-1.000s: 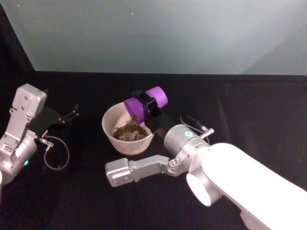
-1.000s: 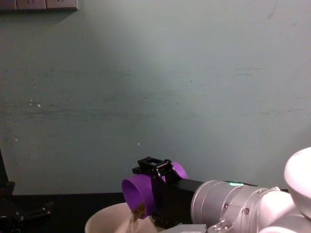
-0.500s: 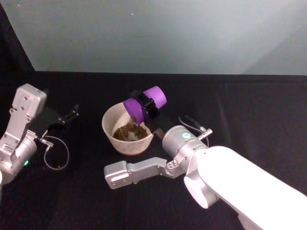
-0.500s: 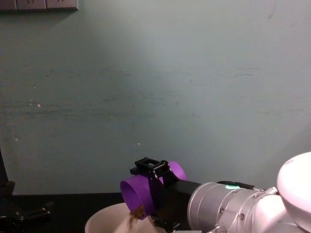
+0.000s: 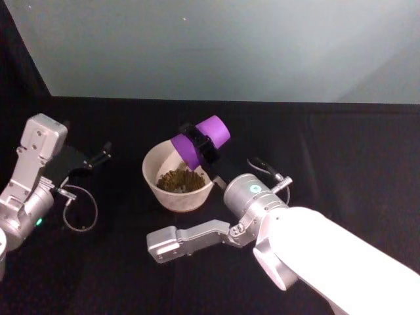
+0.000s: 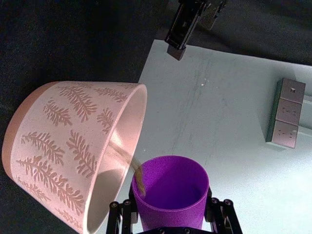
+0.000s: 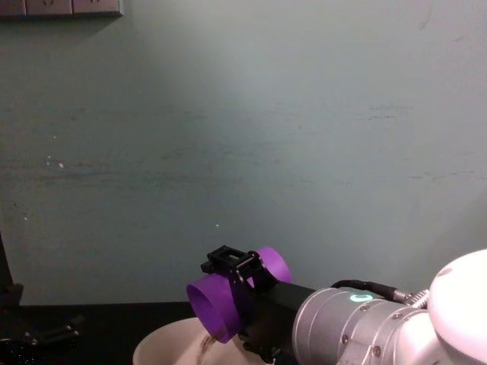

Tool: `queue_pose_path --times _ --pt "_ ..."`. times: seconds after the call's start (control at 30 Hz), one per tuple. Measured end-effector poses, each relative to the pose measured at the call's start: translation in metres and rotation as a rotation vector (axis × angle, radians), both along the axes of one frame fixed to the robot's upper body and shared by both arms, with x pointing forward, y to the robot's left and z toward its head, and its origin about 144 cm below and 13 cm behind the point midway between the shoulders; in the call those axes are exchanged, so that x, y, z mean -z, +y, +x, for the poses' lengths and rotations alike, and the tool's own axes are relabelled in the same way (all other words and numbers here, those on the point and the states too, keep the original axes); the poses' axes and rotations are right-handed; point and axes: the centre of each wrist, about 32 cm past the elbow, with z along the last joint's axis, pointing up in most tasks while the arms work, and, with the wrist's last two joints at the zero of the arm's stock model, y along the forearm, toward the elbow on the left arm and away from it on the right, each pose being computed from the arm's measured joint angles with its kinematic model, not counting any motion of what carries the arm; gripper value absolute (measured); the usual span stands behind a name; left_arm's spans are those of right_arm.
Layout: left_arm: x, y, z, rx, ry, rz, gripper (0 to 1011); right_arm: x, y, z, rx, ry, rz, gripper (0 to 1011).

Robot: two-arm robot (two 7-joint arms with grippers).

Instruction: Pick up the cup and pour the mung beans from the cup into the bowl.

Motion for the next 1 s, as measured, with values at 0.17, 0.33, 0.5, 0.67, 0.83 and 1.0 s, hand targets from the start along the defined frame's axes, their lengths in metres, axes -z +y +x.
queue_pose_path --times 0.17,0.33,0.5,0.67,0.83,1.0 --pt "0.0 0.0 0.0 0.0 0.0 0.0 1000 0.001 0.0003 -0.0007 -0.001 -0.02 -0.024 735" --pt "0.0 0.0 0.0 0.0 0.0 0.0 1000 0.003 0.0015 -0.0018 0.002 -0.046 -0.056 735" --pt "0.0 0.0 0.0 0.0 0.0 0.0 1000 0.0043 0.0021 -0.0027 0.002 -0.064 -0.078 735" --pt "0.0 0.0 0.0 0.0 0.0 0.0 1000 0.005 0.0026 -0.0028 0.002 -0.068 -0.086 735" --pt "0.0 0.0 0.0 0.0 0.0 0.0 1000 0.0051 0.003 -0.0026 0.001 -0.063 -0.08 735" --pt "0.0 0.0 0.0 0.0 0.0 0.0 1000 -0.0005 -0.0059 -0.0003 -0.017 -0.028 0.049 735"
